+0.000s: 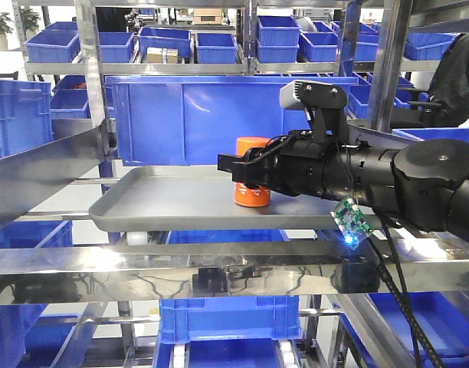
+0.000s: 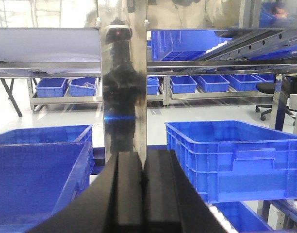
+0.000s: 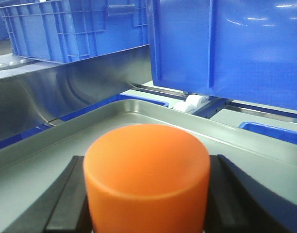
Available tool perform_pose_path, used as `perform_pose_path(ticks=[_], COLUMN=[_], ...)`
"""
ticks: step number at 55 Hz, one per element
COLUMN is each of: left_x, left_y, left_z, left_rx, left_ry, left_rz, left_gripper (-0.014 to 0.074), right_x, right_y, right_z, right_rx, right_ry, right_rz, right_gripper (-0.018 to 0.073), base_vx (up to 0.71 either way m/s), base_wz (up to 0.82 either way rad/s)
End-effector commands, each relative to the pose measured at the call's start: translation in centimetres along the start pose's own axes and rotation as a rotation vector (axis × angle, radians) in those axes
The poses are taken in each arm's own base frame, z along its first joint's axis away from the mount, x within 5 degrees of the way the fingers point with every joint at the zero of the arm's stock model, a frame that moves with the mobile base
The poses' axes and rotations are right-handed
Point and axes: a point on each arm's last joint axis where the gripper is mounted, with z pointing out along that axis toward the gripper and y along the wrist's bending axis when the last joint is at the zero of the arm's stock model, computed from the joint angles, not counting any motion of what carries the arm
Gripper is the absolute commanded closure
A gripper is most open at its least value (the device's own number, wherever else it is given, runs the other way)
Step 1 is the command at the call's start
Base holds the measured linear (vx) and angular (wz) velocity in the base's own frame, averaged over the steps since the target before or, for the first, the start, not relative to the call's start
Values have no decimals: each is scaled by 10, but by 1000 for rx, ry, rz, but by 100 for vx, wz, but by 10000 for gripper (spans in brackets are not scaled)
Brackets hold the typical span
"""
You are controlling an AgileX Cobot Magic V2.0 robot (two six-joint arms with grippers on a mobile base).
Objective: Grab orange capacitor from left shelf to right conveyor
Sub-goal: 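Lift the cylinder off the tray and pull the right arm back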
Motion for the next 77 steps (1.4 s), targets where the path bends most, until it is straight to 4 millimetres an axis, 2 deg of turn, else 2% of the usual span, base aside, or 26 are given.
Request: perform_pose_path(ticks=[1, 10, 18, 30, 38, 45, 58, 68, 77], left_x=[3, 3, 3, 3, 3, 3, 3, 3, 3], left_y=[0, 0, 0, 0, 0, 0, 0, 0, 0], left_z=[0, 0, 0, 0, 0, 0, 0, 0, 0], left_rx=[1, 1, 1, 1, 1, 1, 1, 1, 1], left_ry=[-61, -61, -61, -61, -61, -61, -61, -61, -61], left_rz=[-9, -9, -9, -9, -9, -9, -9, -9, -9], left_gripper=[603, 603, 603, 603, 603, 603, 603, 603, 603], right_x=[-39, -66, -87, -91, -88, -71, -12, 35, 63], right_y=[15, 35, 44, 45, 57, 68, 77, 80, 80], right_z=[-30, -64, -105, -166, -205, -231, -268, -284, -295], right_rx=[8, -12, 85, 339, 368, 342, 318, 304, 305], right_ry=[-121, -113, -37, 144, 185, 140, 80, 120, 98], right_rz=[-73, -196, -244, -150, -138, -138, -151, -120, -120], right_gripper=[237, 232, 232, 232, 232, 232, 232, 232, 232], base_vx=[0, 0, 0, 0, 0, 0, 0, 0, 0], base_wz=[0, 0, 0, 0, 0, 0, 0, 0, 0])
